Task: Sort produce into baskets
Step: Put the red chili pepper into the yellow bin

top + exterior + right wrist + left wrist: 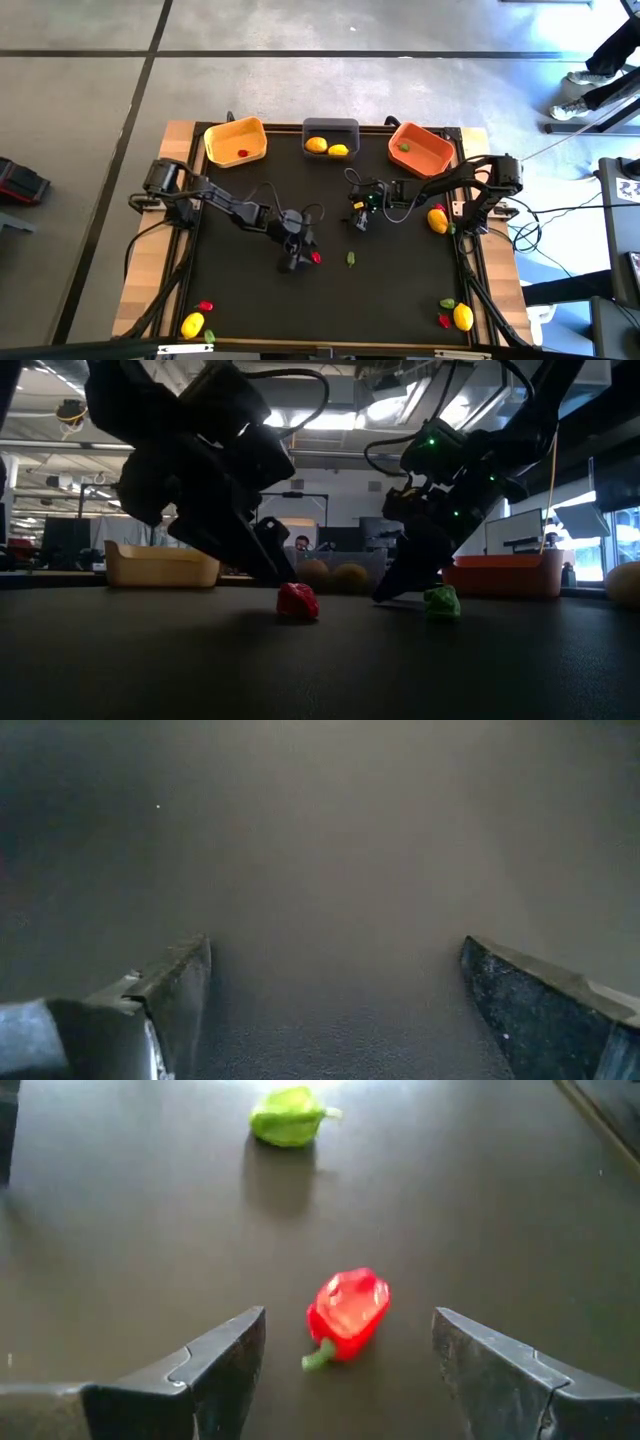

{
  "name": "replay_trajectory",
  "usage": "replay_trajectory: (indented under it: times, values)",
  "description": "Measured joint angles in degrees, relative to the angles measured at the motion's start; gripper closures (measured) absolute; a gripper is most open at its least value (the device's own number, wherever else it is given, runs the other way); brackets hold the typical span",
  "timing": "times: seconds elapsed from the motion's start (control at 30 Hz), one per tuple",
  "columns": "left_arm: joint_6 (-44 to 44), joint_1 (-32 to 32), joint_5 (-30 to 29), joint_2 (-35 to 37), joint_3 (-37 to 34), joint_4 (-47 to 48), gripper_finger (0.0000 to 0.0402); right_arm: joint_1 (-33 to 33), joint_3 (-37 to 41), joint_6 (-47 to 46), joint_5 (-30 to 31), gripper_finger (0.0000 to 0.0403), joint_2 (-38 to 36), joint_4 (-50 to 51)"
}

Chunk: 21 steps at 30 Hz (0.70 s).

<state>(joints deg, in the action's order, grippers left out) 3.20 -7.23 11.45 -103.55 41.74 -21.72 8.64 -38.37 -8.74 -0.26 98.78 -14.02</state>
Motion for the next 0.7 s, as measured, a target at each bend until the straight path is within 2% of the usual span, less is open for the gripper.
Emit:
replay_trajectory:
  times: [0.3,0.7]
  values:
    - [-0.30,0.33,0.80,-1.31,0.02,-1.26,0.0128,-0.04,-0.02,-1.07,0.03,0.0031,0.07,-0.12]
    - [-2.30,0.94,2.13,-3.12,0.04,-2.84,0.0243,-0.04,0.09,-1.57,-0.36,0.0031,0.22,-1.86]
